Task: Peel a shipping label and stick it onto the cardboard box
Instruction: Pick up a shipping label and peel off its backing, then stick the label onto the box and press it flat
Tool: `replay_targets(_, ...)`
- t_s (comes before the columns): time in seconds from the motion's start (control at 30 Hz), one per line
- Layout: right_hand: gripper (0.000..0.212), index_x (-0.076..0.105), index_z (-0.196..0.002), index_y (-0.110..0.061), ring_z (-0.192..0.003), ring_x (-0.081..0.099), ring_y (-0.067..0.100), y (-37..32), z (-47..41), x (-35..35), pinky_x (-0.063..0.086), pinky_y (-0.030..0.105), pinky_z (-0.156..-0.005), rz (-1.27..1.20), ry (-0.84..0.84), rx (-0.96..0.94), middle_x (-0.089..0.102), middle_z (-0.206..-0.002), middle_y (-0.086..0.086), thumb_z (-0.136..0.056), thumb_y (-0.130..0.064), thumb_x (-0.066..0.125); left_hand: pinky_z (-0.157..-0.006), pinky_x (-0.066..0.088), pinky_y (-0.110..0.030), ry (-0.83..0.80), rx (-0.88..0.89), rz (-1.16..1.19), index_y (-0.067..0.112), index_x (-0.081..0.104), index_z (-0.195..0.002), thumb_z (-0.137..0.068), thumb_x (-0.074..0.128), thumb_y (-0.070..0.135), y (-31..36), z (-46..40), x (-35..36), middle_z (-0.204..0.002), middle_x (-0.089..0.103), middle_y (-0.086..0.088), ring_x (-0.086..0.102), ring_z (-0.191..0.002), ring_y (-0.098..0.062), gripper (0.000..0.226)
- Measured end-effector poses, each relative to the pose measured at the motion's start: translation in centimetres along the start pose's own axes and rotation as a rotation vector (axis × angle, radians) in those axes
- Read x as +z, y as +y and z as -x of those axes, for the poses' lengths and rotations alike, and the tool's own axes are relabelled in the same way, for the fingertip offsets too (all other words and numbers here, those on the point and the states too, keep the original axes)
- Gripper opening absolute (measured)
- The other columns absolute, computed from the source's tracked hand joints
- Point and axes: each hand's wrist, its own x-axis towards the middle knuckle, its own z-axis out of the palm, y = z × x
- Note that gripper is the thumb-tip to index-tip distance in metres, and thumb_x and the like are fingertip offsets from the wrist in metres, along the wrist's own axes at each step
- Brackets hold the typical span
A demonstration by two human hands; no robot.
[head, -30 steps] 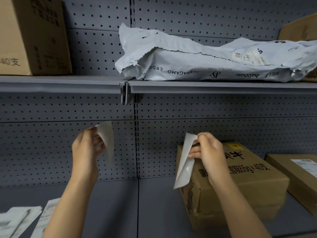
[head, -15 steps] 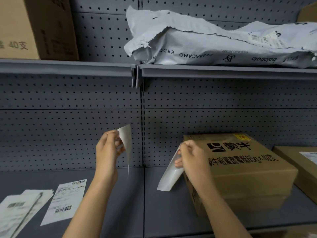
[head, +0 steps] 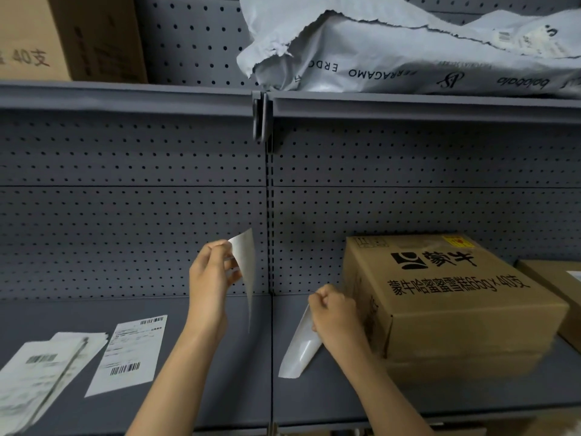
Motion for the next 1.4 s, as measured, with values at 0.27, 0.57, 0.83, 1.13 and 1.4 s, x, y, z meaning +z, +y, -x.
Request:
replay_targets(0.27, 0.026, 0.067, -0.101, -0.012, -0.075, 0.064, 0.017, 0.9, -1.2, 2.0, 0.050, 0.028, -0.063, 0.220, -0.056, -0.042, 0.069, -0.088, 0.004, -0.101, -0.025, 0.044, -0.080, 0.051, -0.032, 0.021, -0.041, -0.013, 0.016, 0.062, -0.089, -0.098, 0.050, 0.018, -1.0, -0.2, -0.5, -0.074, 0.048, -0.001, 0.051, -0.074, -0.016, 0.014)
replay_targets(0.57, 0.029, 0.070, -0.098, -0.012, -0.087, 0.067, 0.020, 1.3, -1.7, 1.7, 0.045, 0.026, -0.059, 0.344, -0.057, -0.174, 0.069, -0.097, 0.001, -0.102, -0.015, 0.042, -0.078, 0.049, -0.034, 0.033, -0.075, -0.037, 0.015, 0.061, -0.089, -0.098, 0.051, 0.018, -1.9, 0.0, 0.1, -0.071, 0.049, 0.001, 0.051, -0.075, -0.018, 0.014)
replay_targets(0.83, 0.019, 0.073, -0.090, -0.025, -0.069, 0.063, 0.008, -3.4, -0.6, -0.9, 0.048, 0.024, -0.060, 0.074, 0.148, -0.393, 0.068, -0.082, -0.009, -0.093, -0.039, 0.060, -0.080, 0.052, -0.033, 0.004, -0.039, -0.029, 0.014, 0.060, -0.090, -0.099, 0.050, 0.017, -0.8, 0.9, 1.3, -0.078, 0.049, -0.004, 0.052, -0.081, -0.019, 0.014)
replay_targets(1.13, 0.031, 0.071, -0.091, -0.031, -0.066, 0.050, 0.000, -8.4, 0.6, -3.5, 0.047, 0.022, -0.062, 0.031, 0.164, -0.511, 0.056, -0.081, -0.018, -0.077, -0.058, 0.069, -0.066, 0.045, -0.022, -0.035, 0.081, 0.000, 0.016, 0.057, -0.087, -0.100, 0.047, 0.016, 1.6, 2.3, 2.8, -0.081, 0.048, 0.006, 0.050, -0.076, -0.007, 0.016)
replay_targets(1.4, 0.021, 0.075, -0.082, -0.027, -0.062, 0.055, 0.003, -8.3, 0.3, -4.8, 0.054, 0.029, -0.062, 0.043, 0.196, -0.505, 0.061, -0.082, -0.015, -0.082, -0.047, 0.069, -0.069, 0.057, -0.021, -0.092, 0.137, 0.005, 0.013, 0.058, -0.086, -0.101, 0.048, 0.014, 2.6, 2.8, 3.3, -0.083, 0.059, -0.004, 0.063, -0.082, -0.013, 0.018)
